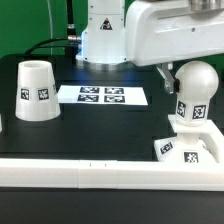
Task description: Assemble lamp
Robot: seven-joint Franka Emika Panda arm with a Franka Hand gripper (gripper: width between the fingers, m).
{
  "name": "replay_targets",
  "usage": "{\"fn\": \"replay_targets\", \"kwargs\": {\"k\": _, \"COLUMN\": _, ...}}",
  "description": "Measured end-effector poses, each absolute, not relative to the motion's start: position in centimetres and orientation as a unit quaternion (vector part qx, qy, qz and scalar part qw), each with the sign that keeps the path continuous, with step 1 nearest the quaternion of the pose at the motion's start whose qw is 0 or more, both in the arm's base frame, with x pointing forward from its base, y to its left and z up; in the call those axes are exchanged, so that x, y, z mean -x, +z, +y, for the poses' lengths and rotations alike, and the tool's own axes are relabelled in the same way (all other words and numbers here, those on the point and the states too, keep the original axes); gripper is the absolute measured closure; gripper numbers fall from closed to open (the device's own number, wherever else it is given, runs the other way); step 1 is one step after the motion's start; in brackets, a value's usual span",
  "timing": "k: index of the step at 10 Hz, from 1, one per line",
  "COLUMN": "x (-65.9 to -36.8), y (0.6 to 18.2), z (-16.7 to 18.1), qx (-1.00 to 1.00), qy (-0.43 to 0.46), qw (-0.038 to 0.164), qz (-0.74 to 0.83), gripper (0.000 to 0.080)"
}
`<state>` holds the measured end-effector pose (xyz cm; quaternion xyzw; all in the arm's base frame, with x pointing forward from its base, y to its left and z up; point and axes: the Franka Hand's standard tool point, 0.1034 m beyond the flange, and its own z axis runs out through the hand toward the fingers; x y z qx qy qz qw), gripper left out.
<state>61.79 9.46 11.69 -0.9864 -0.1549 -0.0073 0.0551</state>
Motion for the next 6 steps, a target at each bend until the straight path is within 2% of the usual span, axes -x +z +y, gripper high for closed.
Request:
{"fn": "replay_targets", "kwargs": {"k": 4, "x": -61.77, "y": 11.5, "z": 9.2, "qx": 0.96, "qy": -0.013, "qw": 0.053, "qz": -0.276, "gripper": 0.0101}}
{"fn": "replay_targets", "kwargs": {"k": 6, "x": -61.73, "y": 11.5, "z": 9.38, "qx": 0.932, "qy": -0.013, "qw": 0.038, "qz": -0.361, "gripper": 0.0101}}
